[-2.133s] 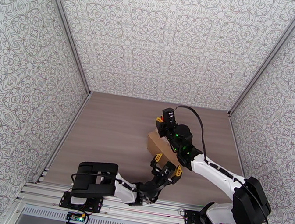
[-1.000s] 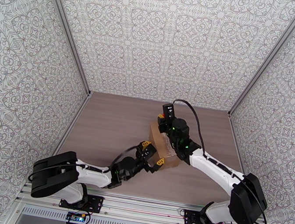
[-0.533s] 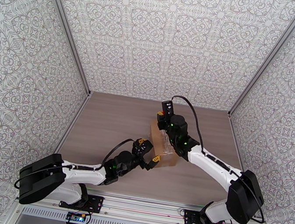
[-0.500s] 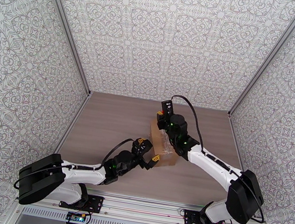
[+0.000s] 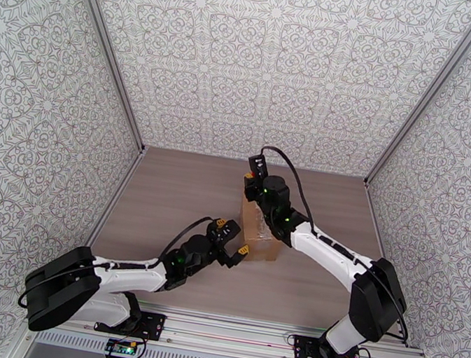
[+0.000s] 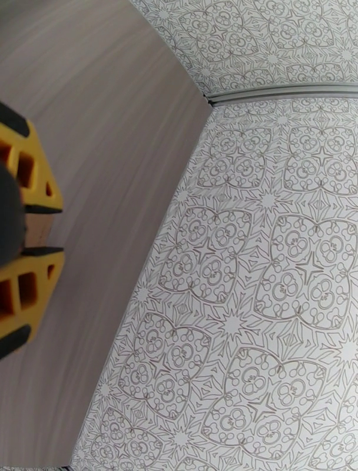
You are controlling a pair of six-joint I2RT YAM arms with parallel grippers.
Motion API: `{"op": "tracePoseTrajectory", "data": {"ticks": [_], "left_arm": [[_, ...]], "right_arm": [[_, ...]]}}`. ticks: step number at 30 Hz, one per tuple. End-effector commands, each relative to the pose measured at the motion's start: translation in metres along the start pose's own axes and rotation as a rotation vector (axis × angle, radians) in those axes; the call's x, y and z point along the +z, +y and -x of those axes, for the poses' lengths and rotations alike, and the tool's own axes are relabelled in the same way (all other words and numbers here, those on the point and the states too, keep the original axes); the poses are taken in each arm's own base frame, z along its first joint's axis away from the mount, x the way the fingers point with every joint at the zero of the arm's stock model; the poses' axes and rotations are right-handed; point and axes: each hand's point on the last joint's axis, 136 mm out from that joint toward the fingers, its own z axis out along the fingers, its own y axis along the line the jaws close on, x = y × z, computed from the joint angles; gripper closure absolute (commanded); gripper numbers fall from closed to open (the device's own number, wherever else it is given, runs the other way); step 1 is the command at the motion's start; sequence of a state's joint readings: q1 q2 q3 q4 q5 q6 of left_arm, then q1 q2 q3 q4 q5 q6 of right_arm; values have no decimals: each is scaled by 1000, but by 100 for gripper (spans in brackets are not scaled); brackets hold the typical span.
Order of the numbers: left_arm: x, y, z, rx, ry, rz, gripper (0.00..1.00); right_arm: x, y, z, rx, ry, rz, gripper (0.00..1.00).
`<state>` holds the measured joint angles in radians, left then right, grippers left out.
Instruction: Unpack the express box
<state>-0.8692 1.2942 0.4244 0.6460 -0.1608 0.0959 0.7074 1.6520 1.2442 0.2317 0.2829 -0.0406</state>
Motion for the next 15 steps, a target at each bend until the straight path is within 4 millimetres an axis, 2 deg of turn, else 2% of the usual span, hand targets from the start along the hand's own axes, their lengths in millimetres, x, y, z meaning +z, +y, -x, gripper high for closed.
{"op": "tracePoseTrajectory", "data": {"ticks": [1,6,15], "left_arm": [[-2,2,29,24,-59,-68,1],[1,7,38,55,-70,-116,1],[11,-2,51,60,-101,-273,1]], "right_arm": [[1,-14,34,5,-97,-58,100],[1,-16,47,11,-122,-60,100],[6,-26,45,15,-96,-94,100]]}}
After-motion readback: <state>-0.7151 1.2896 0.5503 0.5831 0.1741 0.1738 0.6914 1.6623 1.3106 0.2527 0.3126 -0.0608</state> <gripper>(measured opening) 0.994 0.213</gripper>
